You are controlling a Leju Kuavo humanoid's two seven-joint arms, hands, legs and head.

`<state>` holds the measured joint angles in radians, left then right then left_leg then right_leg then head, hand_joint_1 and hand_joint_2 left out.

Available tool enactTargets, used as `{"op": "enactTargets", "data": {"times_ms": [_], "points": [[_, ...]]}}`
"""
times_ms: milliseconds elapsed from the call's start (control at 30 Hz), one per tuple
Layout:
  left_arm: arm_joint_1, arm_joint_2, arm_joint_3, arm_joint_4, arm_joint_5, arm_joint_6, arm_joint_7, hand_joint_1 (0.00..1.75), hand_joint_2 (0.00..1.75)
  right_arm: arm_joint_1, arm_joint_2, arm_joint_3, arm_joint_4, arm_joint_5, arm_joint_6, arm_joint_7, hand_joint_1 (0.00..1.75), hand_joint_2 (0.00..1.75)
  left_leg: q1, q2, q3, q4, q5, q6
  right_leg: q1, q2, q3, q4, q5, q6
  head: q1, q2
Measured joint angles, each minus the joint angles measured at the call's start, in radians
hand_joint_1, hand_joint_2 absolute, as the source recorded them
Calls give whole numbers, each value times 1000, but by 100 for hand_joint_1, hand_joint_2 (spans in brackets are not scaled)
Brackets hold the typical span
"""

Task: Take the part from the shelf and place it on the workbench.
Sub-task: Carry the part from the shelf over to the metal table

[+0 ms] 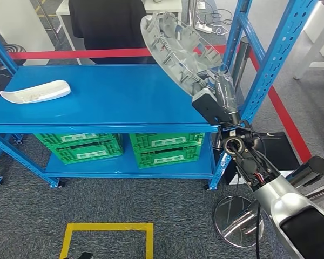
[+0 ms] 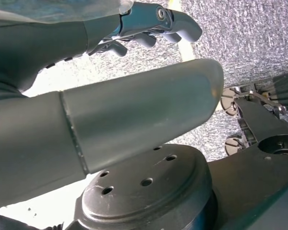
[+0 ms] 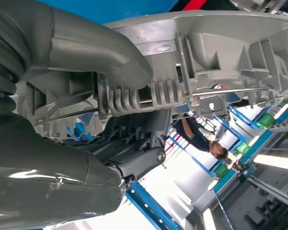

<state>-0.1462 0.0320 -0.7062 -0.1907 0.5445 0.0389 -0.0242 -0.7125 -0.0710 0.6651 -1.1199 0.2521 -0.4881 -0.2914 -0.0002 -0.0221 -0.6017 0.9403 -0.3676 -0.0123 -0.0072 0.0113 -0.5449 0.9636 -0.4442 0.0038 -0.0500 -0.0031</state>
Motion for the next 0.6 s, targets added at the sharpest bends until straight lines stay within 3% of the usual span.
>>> {"op": "enactTargets", "data": {"times_ms": [300, 600], "points": [[-5, 4, -17, 0, -3, 1, 7, 0, 0, 41, -21, -13, -32, -21, 6, 6, 175, 175, 0, 0, -1, 0, 0, 0, 0, 0, 0, 0, 0, 0, 0, 0], [7, 22, -22, 0, 33, 10, -3, 0, 0, 28, -24, -6, -14, -76, 5, -46, 175, 175, 0, 0, -2, 0, 0, 0, 0, -1, -1, 0, 0, 0, 0, 0]]}}
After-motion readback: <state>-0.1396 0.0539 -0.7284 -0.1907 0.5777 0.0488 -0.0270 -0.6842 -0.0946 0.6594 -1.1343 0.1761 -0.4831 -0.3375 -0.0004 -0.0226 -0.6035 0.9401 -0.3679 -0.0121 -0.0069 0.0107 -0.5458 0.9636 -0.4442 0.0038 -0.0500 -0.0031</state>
